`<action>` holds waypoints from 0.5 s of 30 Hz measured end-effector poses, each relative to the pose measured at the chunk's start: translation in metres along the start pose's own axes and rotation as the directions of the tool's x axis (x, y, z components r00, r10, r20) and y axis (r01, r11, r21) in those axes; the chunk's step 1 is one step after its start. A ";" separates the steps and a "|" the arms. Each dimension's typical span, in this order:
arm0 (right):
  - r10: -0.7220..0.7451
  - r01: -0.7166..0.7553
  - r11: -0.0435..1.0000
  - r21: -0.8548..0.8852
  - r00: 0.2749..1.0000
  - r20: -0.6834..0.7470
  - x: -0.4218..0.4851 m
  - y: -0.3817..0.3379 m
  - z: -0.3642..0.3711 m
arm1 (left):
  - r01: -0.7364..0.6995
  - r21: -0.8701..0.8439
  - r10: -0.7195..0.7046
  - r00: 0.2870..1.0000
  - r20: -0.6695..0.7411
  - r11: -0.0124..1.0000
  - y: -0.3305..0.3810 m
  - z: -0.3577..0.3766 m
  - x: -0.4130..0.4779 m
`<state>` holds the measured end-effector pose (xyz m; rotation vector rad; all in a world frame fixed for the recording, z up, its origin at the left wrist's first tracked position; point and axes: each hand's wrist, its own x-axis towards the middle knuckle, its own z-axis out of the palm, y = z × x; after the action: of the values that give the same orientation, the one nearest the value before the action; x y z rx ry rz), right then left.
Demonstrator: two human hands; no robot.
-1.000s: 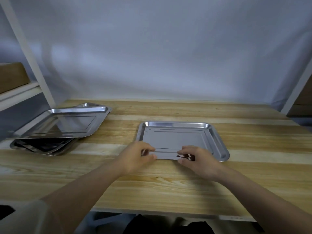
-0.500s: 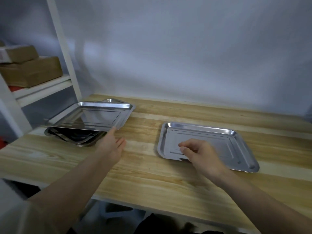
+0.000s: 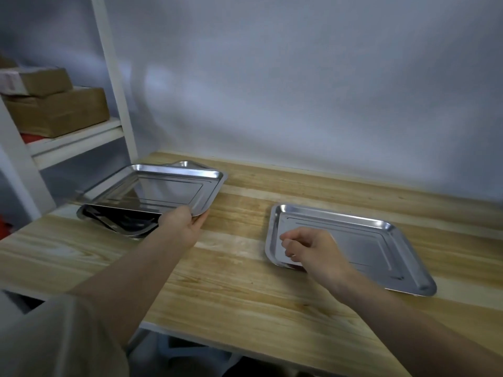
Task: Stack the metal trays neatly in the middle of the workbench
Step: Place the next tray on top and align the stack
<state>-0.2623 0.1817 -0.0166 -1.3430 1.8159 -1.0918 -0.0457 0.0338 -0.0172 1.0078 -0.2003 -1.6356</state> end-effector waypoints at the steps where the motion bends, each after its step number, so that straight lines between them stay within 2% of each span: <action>1: 0.007 -0.007 1.000 0.004 1.000 0.004 0.004 -0.002 0.004 | -0.014 0.015 0.014 1.000 -0.006 1.000 0.000 -0.001 0.001; 6: 0.049 -0.052 0.996 0.073 0.998 0.044 0.029 -0.022 0.032 | -0.030 0.098 0.035 0.998 -0.047 0.995 0.004 -0.011 -0.004; 11: 0.108 -0.113 0.971 0.212 0.994 0.034 0.059 -0.042 0.066 | -0.071 0.226 0.069 0.997 0.018 0.972 0.013 -0.032 -0.027; 15: 0.173 -0.203 0.937 0.284 0.976 0.130 0.080 -0.061 0.088 | -0.048 0.363 0.031 0.998 0.053 0.931 0.025 -0.049 -0.040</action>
<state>-0.1838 0.0741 -0.0040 -1.0081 1.5946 -1.1176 0.0053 0.0782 -0.0123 1.2356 -0.5691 -1.6186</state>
